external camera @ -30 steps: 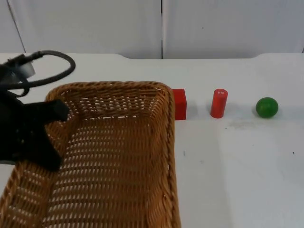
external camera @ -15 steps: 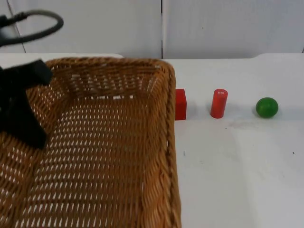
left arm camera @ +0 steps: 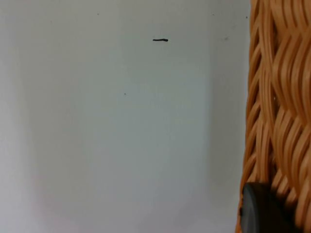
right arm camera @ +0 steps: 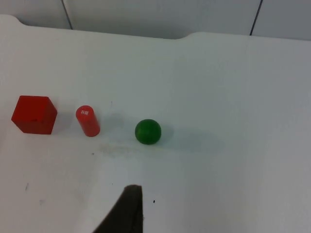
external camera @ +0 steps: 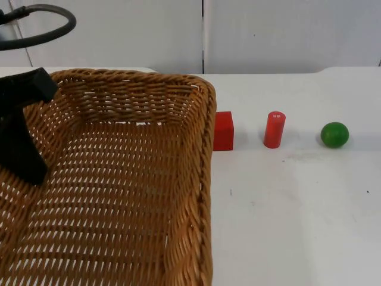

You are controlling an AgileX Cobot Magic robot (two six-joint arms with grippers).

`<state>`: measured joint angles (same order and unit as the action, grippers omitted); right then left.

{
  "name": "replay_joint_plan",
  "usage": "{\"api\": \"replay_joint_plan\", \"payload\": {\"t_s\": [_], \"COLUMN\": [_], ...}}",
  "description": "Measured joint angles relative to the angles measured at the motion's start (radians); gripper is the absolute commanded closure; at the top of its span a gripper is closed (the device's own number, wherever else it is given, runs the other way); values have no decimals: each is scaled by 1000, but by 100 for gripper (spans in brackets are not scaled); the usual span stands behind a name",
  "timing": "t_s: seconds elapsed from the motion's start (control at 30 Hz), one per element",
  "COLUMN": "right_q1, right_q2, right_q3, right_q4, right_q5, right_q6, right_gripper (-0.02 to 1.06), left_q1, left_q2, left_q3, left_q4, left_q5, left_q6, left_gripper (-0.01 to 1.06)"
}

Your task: Pick up the basket with the left hand and place the object to the left of the red cylinder into the basket with the right hand.

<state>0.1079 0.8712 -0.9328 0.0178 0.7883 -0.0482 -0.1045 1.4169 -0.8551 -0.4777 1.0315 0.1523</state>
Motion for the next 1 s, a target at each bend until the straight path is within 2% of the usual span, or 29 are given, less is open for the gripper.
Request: {"api": "replay_joint_plan", "payload": {"t_s": [0.2,0.63,1.0], "right_q1": [0,0,0], "right_q2": [0,4,152], "right_q3": [-13,-159,-274], "right_q4": [2,8,21], "right_q5": [7,-43,-22], "right_q6": [-3,3,-4], "right_gripper": [-1,-1,-1], "left_q1": [0,0,0], "left_q2": [0,0,0], "left_q3": [0,0,0], "left_q4": [-4,-10,-10], "left_q5": [0,0,0], "left_q6": [0,0,0], "left_gripper": [105,105,105]}}
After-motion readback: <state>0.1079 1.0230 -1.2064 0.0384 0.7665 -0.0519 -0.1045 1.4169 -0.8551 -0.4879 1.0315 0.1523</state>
